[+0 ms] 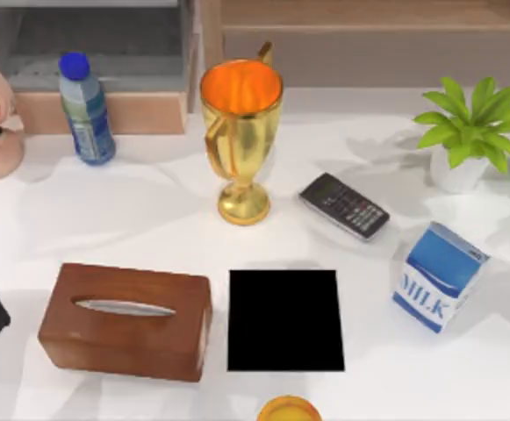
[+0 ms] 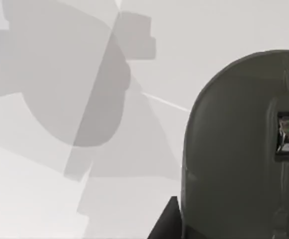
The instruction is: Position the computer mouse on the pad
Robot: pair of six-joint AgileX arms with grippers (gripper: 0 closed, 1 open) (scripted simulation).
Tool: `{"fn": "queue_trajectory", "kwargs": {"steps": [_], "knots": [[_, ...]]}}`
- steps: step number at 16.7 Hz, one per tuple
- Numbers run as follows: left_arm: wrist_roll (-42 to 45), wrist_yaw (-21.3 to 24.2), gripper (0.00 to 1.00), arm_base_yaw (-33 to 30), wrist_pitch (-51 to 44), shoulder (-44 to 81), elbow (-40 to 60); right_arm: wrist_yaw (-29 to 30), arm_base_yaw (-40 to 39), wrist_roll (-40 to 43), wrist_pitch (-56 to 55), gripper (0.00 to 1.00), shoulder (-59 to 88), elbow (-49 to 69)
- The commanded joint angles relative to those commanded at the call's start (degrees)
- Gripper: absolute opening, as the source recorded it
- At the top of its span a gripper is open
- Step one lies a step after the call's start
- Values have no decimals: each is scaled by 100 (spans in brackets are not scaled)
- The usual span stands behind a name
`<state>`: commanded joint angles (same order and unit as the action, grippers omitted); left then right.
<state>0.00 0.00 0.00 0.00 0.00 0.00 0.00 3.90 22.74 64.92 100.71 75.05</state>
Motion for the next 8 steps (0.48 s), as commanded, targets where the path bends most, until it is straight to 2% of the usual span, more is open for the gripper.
{"fn": "queue_trajectory", "kwargs": {"steps": [8], "knots": [[0, 0, 100, 0, 0, 0, 0, -60, -155, -204, 109, 0, 0, 181]]}}
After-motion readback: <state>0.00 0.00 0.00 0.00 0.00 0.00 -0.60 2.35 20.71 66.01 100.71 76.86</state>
